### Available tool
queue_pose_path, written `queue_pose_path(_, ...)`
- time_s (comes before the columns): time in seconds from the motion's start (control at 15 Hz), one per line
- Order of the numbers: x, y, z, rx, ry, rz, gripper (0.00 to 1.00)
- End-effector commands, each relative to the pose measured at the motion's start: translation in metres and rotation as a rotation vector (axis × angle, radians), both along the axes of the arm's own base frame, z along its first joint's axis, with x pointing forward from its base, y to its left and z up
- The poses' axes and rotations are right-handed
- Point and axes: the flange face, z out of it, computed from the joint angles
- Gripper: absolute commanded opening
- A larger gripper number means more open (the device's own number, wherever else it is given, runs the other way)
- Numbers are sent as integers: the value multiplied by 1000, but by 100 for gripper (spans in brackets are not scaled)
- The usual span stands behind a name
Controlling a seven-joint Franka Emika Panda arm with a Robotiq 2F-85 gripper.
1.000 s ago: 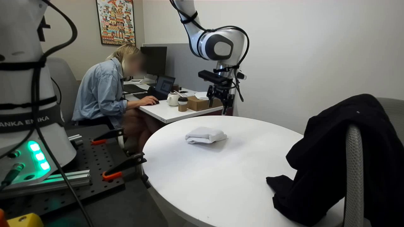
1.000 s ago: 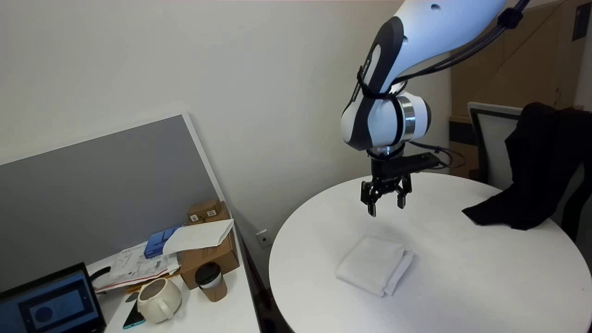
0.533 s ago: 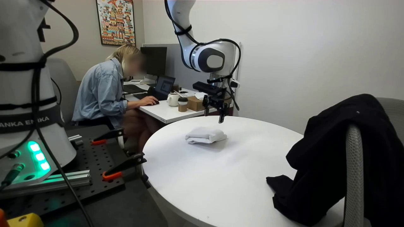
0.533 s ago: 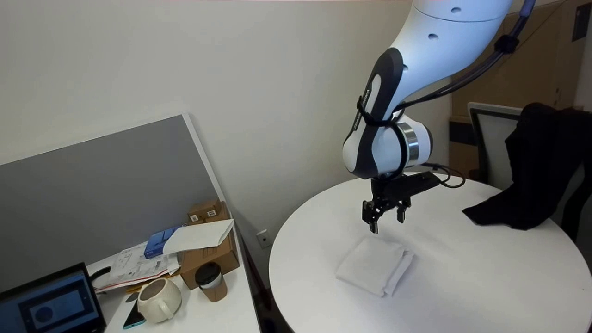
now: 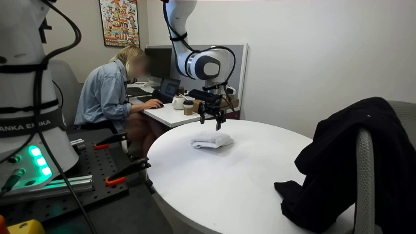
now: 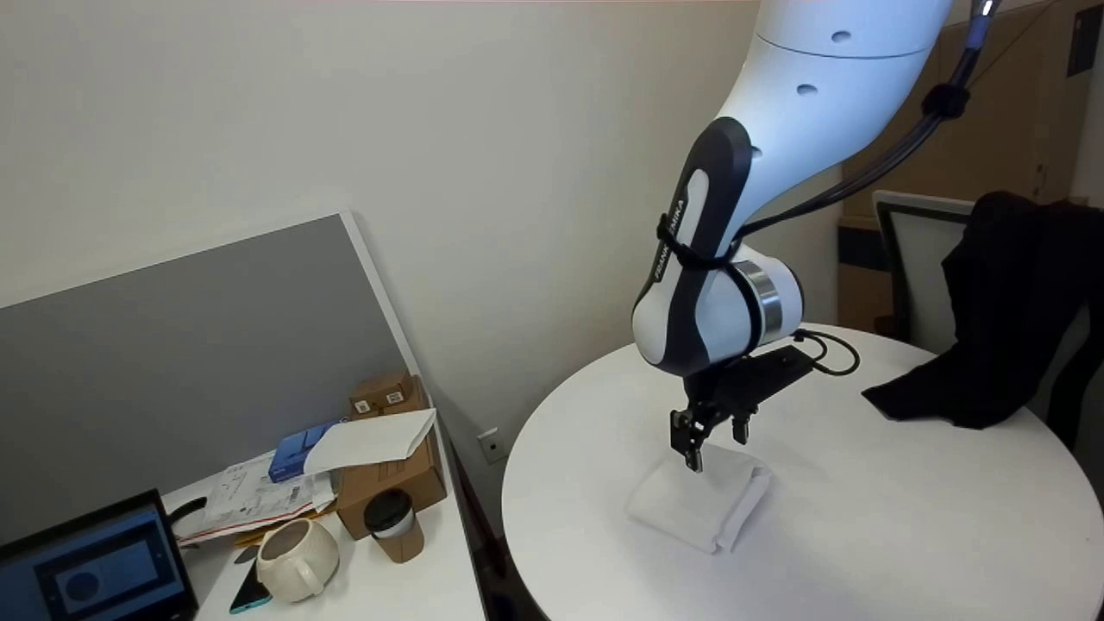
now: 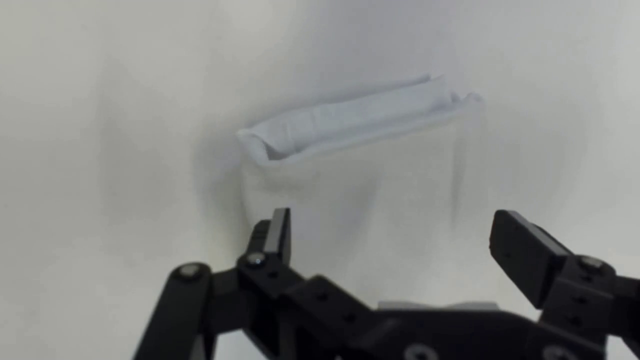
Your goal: Use the white towel to wipe the table surface
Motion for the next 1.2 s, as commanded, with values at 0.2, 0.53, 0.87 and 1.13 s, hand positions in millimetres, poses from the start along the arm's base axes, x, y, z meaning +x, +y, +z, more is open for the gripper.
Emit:
queue_pose_path(0.2, -4, -18, -1, -40, -15, -74, 100)
queue_pose_path(0.53, 17, -35, -9, -78, -73, -150, 100)
queue_pose_path(0.87, 39, -8, -10, -92, -102, -143, 100)
queue_pose_path(1.13, 53, 10, -33, -145, -81, -130, 100)
